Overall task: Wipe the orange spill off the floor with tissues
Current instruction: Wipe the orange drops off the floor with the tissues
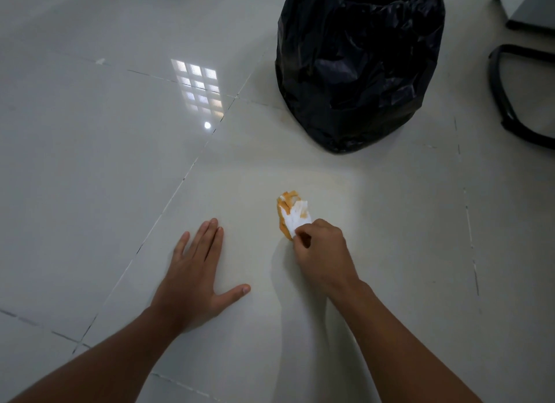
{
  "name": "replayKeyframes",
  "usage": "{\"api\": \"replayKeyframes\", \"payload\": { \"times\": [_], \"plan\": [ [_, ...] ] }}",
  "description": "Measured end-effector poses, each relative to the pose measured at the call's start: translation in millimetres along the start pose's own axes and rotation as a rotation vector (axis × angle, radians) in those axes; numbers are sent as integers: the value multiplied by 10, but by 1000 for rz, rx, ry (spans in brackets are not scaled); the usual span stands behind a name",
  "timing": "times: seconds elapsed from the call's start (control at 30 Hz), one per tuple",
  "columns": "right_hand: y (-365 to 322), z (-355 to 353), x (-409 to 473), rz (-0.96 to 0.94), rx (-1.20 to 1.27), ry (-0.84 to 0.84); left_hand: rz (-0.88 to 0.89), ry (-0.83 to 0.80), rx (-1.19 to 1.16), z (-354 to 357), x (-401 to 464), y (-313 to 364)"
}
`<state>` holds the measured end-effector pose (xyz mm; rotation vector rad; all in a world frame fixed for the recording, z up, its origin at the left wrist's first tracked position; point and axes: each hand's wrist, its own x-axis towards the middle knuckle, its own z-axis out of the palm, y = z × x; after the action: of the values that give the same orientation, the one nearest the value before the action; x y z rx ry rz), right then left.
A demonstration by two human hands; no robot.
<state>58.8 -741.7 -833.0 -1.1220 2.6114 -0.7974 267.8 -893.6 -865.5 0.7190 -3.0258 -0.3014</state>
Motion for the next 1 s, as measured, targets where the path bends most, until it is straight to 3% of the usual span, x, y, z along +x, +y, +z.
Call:
{"api": "replayKeyframes", "payload": {
  "times": [0.17,0.33,0.53,0.83,0.93,1.0],
  "plan": [
    [92,-131,191,-123,91,24,-2,18,-10,0,-3,11],
    [286,-235,581,-299,-141,-380,-5,15,-6,3,-8,1],
    [226,-182,698,-358,-87,-493,-8,-8,-4,-45,-8,31],
    [-5,-45,477,-318,-289,-224,-8,-9,7,-29,-1,36],
    [-40,-66,380,-280,-248,-83,-4,-9,3,-38,-8,34],
    [-34,-66,334,-292,-183,-121,-2,-2,9,-47,3,44]
  ]
}}
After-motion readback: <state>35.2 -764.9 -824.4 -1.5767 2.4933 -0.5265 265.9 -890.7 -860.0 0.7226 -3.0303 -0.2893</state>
